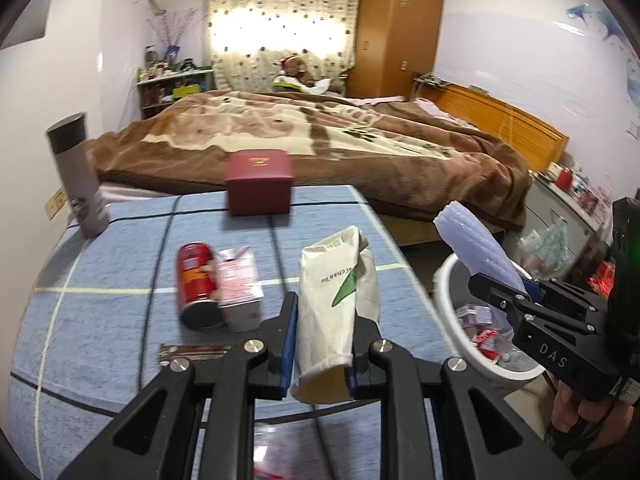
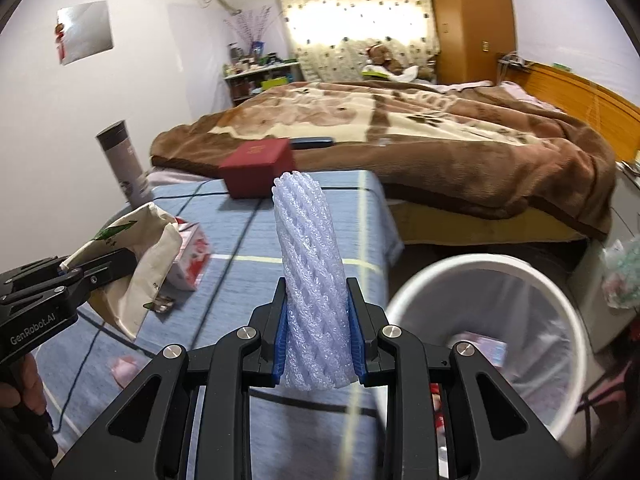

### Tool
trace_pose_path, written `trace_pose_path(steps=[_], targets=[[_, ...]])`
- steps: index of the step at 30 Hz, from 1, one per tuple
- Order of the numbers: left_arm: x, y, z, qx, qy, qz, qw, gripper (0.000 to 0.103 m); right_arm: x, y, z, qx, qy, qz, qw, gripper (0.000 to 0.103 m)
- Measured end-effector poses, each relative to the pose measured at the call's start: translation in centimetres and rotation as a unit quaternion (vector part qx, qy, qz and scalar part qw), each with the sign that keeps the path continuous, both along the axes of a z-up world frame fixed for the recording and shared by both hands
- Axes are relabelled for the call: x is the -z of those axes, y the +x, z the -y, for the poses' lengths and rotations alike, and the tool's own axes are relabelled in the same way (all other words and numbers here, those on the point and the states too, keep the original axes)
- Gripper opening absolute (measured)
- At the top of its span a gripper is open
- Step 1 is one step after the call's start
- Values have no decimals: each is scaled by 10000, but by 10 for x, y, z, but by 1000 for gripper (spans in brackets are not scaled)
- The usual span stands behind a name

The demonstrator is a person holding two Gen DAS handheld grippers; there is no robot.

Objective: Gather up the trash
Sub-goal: 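Carry the paper bag and foam sleeve over the wastebasket and open both tools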

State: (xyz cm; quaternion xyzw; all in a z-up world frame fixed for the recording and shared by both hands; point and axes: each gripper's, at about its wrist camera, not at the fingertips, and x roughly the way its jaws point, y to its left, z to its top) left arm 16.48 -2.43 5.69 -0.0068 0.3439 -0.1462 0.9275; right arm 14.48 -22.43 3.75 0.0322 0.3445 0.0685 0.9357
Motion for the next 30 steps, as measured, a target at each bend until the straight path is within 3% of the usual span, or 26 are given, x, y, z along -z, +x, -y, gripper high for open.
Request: trace_pose_path(steps=[18,30], targets=[[4,-3,127,1139,-28,-184,9933,21,14,-25,93,1102,-91,-276,9935,26],[33,5,187,1492,162,-568,9870,21,40,-30,133,1516,-42,-728,9857,26]])
